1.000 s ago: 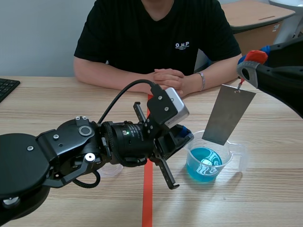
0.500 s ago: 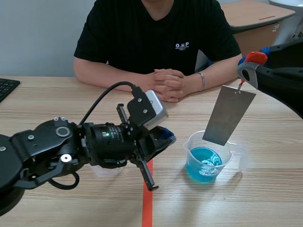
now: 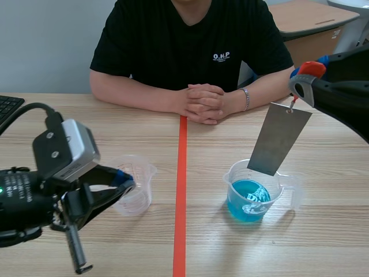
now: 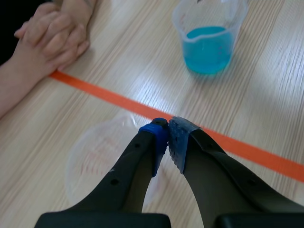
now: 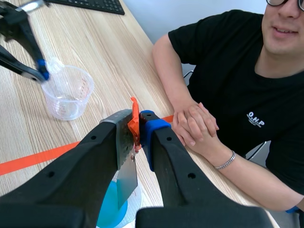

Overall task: Do the redox reaction experiment.
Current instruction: 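Point at the plate with the left hand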

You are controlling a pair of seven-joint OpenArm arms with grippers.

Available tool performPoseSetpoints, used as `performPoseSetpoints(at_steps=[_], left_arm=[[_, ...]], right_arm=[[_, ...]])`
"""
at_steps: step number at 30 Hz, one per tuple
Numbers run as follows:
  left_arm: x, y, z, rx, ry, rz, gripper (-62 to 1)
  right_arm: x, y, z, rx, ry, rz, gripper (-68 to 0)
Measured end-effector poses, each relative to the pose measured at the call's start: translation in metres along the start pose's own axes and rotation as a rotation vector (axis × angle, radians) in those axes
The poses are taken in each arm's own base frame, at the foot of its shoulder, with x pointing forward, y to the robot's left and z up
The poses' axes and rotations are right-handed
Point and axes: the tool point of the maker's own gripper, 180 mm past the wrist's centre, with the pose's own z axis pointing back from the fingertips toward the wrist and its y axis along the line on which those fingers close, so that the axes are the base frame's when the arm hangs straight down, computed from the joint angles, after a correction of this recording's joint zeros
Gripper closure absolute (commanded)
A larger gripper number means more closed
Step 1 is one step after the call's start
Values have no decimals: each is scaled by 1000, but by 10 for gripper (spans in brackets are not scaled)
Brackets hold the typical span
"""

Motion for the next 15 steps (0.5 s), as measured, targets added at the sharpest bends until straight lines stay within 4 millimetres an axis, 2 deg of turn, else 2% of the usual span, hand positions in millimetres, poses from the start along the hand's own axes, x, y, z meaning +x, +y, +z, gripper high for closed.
performPoseSetpoints(at_steps=[7, 15], left_arm=[[-46, 8, 43, 141, 149, 69, -49], [-91, 1, 90, 281, 302, 171, -49]], right_arm=[[-4, 1, 0, 4, 21, 22, -15], [1, 0, 0, 5, -7, 38, -15]])
